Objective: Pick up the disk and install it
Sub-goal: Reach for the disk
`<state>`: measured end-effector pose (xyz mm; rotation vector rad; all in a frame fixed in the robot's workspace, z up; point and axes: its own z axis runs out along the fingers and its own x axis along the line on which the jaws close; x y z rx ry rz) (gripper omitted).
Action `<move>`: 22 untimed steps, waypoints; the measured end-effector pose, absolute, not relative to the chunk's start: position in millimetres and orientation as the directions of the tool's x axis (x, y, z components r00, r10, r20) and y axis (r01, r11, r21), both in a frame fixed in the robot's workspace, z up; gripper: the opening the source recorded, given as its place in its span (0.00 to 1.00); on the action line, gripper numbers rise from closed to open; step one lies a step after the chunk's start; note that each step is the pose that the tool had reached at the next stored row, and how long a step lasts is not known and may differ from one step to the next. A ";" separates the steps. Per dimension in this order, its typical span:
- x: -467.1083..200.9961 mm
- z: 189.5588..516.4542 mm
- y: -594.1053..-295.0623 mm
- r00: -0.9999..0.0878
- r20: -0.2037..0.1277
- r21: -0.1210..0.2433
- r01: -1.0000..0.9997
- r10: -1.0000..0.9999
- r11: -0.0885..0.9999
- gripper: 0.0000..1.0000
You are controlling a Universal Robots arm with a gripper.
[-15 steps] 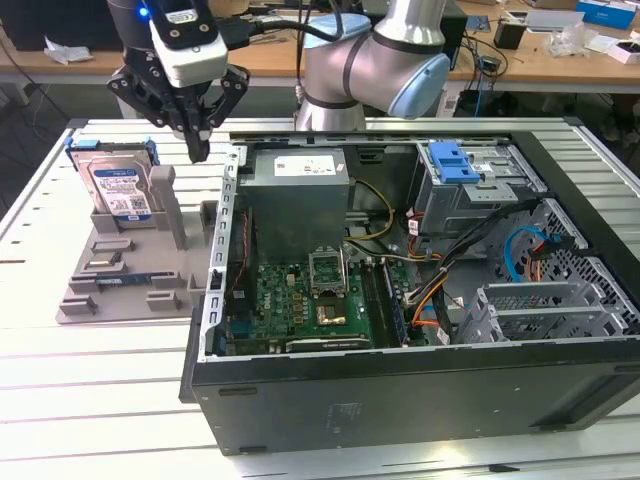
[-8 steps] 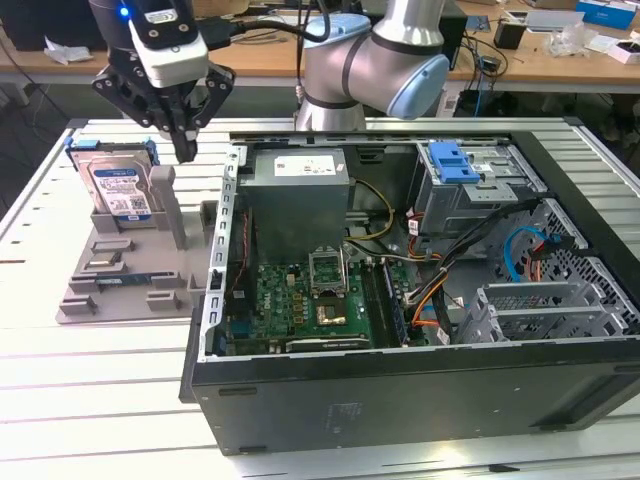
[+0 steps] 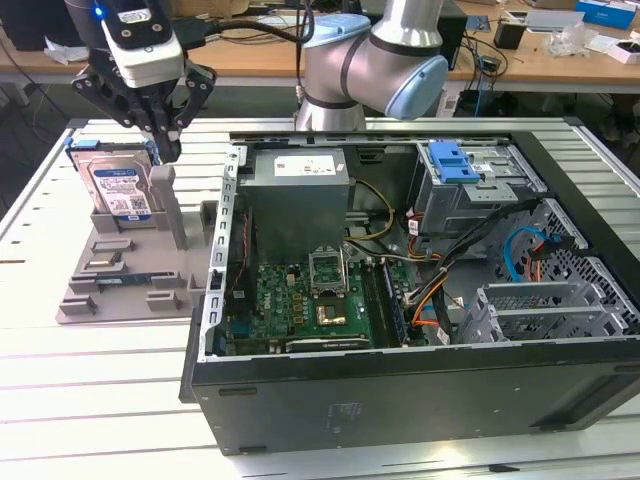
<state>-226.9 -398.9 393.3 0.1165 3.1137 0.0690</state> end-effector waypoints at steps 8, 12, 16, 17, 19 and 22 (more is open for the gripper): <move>-238.8 393.3 -398.8 -0.997 -0.023 0.045 0.074 0.075 0.996 0.11; -249.9 393.3 -398.9 -0.997 -0.023 0.045 0.074 0.075 0.996 0.11; -257.2 393.3 -398.8 -0.997 -0.023 0.045 0.074 0.075 0.996 0.11; -259.6 393.3 -398.8 -0.997 -0.023 0.045 0.074 0.075 0.996 0.11; -262.5 393.3 -398.9 -0.997 -0.023 0.045 0.074 0.075 0.996 0.11; -265.9 393.3 -398.9 -0.997 -0.023 0.045 0.074 0.075 0.996 0.11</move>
